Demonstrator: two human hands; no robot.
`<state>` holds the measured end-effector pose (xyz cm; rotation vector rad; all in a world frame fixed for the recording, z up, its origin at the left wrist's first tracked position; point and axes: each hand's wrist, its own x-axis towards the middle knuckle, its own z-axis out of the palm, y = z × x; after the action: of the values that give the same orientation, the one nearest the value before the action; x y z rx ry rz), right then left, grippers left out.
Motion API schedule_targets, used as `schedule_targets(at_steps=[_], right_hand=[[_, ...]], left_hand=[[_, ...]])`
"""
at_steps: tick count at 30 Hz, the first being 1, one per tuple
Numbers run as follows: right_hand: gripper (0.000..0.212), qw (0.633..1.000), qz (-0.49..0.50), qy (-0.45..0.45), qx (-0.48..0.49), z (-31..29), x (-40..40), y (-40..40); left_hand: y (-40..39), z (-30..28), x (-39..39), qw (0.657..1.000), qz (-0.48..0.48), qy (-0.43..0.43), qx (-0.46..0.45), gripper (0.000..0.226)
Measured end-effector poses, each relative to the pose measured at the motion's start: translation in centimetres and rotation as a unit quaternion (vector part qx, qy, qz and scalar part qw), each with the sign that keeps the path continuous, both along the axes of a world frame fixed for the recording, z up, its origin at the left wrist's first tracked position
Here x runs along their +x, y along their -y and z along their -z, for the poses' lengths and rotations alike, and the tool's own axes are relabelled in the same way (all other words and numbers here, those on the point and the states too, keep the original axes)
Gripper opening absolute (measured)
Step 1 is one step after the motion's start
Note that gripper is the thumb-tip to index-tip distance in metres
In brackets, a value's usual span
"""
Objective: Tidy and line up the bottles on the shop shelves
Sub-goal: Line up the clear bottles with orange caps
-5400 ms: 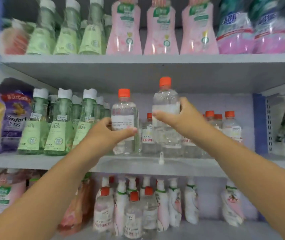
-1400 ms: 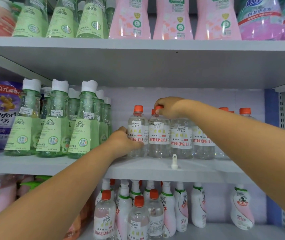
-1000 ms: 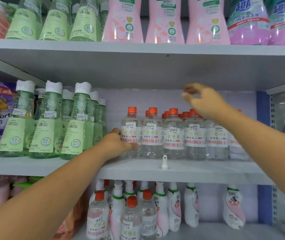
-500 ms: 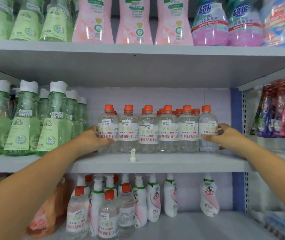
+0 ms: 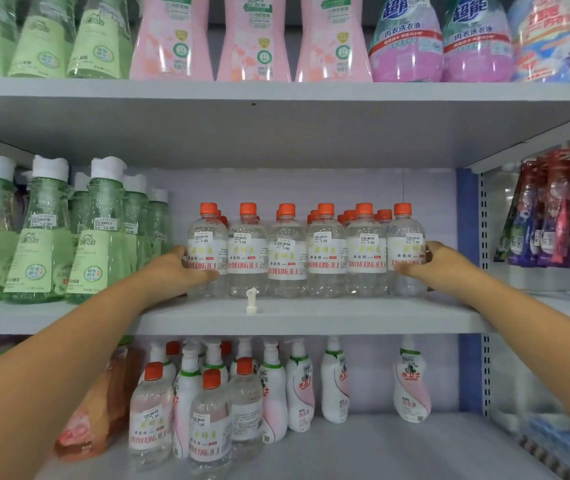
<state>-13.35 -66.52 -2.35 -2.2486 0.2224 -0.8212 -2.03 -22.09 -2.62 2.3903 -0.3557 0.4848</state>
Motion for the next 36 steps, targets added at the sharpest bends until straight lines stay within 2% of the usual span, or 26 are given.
schedule_targets(at_steps=[4,6,8,9,12,14,16,17,19,20,21,22,24,26,28,30,33,36], right_hand=[[0.044,0.998,0.052,-0.007,-0.034,-0.1,-0.8,-1.2],[0.063,0.991,0.111,0.007,-0.079,-0.4,-1.4,-2.5],[0.083,0.984,0.13,0.084,-0.092,-0.2,-2.6,-5.2],[0.081,0.978,0.108,0.15,-0.099,0.3,-3.6,-7.1],[0.045,0.929,-0.073,0.355,-0.07,4.8,-7.8,-14.2],[0.027,0.903,-0.152,0.396,-0.065,10.1,-9.1,-18.6],[0.014,0.92,-0.178,0.345,-0.056,15.7,-7.1,-21.9],[0.013,0.943,-0.185,0.274,-0.027,17.9,-5.4,-23.5],[0.027,0.976,-0.198,0.078,0.044,21.7,-1.3,-26.0],[0.039,0.979,-0.194,-0.008,0.061,23.2,0.8,-27.0],[0.055,0.98,-0.183,-0.056,0.054,24.7,2.6,-28.0],[0.069,0.983,-0.162,-0.073,0.039,26.1,4.1,-29.1],[0.087,0.992,-0.112,-0.046,0.027,28.3,6.0,-31.2],[0.096,0.996,-0.072,-0.011,0.044,29.6,6.9,-32.6],[0.1,0.999,-0.04,0.01,0.028,30.0,7.4,-33.1],[0.093,0.999,-0.034,0.021,0.019,29.9,7.5,-33.4],[0.073,0.997,-0.049,0.017,0.056,29.4,7.2,-33.1],[0.07,0.993,-0.063,-0.024,0.094,29.2,6.1,-32.1]], left_hand=[[0.4,-0.1,-1.7,0.999,-0.014,0.01,0.031,0.068],[0.5,-0.2,-3.2,0.998,-0.049,0.026,0.02,0.075],[-0.1,0.3,-5.4,0.995,-0.06,0.077,-0.036,0.08],[-0.6,1.2,-6.9,0.988,-0.041,0.126,-0.079,0.077],[-2.5,6.9,-11.6,0.934,0.06,0.286,-0.203,0.037],[-4.0,12.2,-12.5,0.917,0.073,0.31,-0.24,0.018],[-5.1,17.2,-10.9,0.924,0.057,0.26,-0.273,0.01],[-5.6,19.3,-9.3,0.934,0.038,0.22,-0.28,0.011],[-6.1,23.0,-6.0,0.956,-0.007,0.134,-0.261,0.021],[-6.2,24.5,-4.5,0.964,-0.017,0.099,-0.246,0.031],[-6.3,25.8,-3.1,0.968,-0.012,0.074,-0.241,0.043],[-6.3,26.9,-1.8,0.967,-0.003,0.05,-0.249,0.053],[-6.3,28.4,0.3,0.968,-0.003,0.019,-0.25,0.063],[-6.3,29.1,2.2,0.969,-0.012,0.009,-0.247,0.076],[-6.4,29.7,3.6,0.968,-0.001,-0.008,-0.251,0.073],[-6.6,30.3,4.3,0.965,0.001,-0.024,-0.26,0.065],[-6.5,30.9,3.7,0.962,-0.008,-0.026,-0.273,0.063],[-6.4,31.2,2.0,0.962,0.007,-0.029,-0.272,0.064]])
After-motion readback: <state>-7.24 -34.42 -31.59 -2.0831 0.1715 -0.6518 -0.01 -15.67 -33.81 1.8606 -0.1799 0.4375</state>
